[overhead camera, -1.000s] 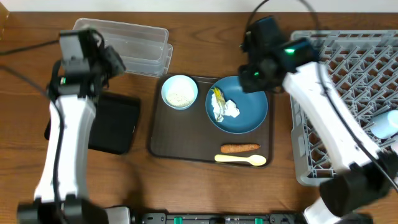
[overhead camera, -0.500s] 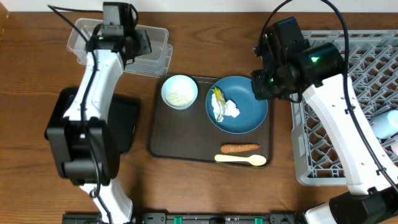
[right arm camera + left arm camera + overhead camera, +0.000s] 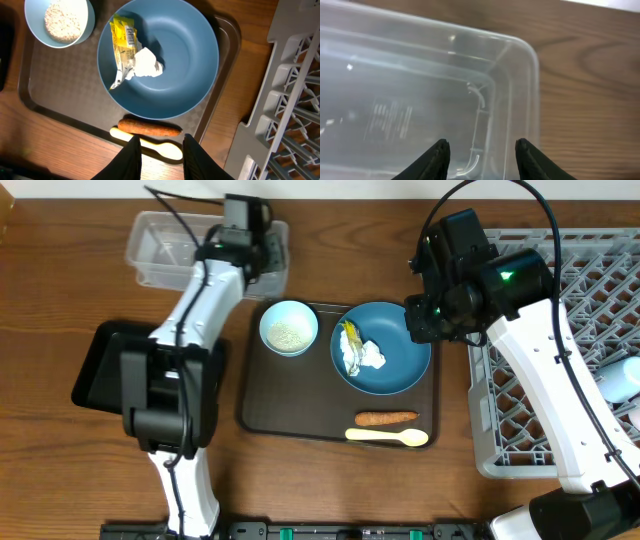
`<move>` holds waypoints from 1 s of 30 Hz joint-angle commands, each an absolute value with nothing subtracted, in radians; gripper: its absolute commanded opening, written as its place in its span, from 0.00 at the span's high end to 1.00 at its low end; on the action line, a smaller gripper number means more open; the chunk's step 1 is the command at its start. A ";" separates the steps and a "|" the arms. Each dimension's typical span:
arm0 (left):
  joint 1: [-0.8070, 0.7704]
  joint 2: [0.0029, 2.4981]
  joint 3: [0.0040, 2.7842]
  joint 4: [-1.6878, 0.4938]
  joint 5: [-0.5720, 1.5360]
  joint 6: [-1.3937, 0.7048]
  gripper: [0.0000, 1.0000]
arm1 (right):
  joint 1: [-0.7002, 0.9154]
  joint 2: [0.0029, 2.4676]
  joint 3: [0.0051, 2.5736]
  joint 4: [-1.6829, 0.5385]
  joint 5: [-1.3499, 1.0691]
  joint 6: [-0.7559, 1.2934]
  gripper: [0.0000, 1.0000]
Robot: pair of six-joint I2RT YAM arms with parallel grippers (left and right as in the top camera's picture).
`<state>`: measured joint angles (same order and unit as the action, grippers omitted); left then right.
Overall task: Sort waste into correct bins and load items into the dishwasher rack
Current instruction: 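Reach the left gripper to the clear plastic container's edge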
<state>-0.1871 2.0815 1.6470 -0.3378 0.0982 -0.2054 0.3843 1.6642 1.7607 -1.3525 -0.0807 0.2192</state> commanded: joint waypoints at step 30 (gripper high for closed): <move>0.038 1.981 1.771 -0.380 0.037 -0.222 0.54 | 0.373 1.647 1.774 -1.396 -0.079 0.208 0.81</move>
